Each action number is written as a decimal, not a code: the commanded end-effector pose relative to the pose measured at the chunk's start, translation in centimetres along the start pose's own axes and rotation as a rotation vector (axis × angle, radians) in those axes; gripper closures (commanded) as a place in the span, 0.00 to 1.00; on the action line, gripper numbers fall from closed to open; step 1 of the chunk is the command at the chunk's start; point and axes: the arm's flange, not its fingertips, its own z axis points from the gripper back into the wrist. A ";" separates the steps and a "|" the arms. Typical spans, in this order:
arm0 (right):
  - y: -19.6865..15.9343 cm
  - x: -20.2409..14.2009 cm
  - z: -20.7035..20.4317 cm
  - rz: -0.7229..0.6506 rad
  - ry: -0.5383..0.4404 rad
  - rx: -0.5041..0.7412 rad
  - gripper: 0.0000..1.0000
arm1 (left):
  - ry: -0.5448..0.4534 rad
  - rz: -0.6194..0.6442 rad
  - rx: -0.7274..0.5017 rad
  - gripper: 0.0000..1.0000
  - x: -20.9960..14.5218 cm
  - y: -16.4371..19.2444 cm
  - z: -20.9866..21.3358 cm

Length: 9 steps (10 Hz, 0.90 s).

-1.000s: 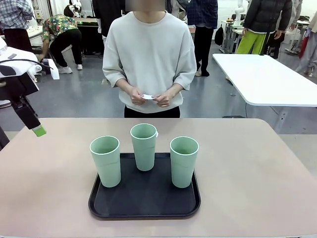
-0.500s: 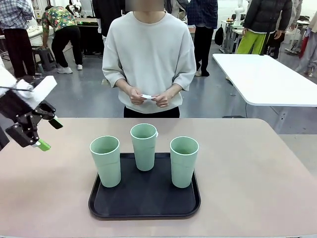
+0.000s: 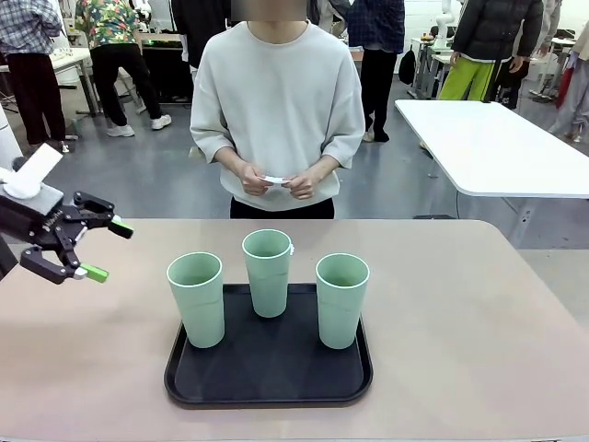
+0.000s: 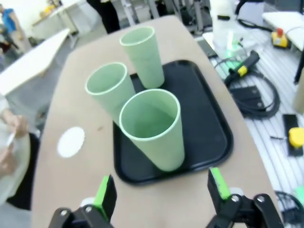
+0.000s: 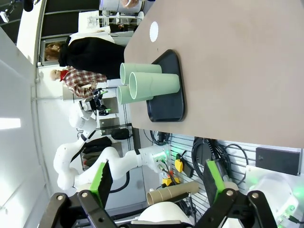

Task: Place coasters on the table and set cups on them.
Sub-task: Pick up one Reusable plastic cup and place it on a coaster set by the human.

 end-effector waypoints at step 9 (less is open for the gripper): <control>0.0 0.1 0.0 0.014 -0.005 0.020 0.00 | -0.022 0.158 -0.018 0.00 -2.8 0.2 -3.4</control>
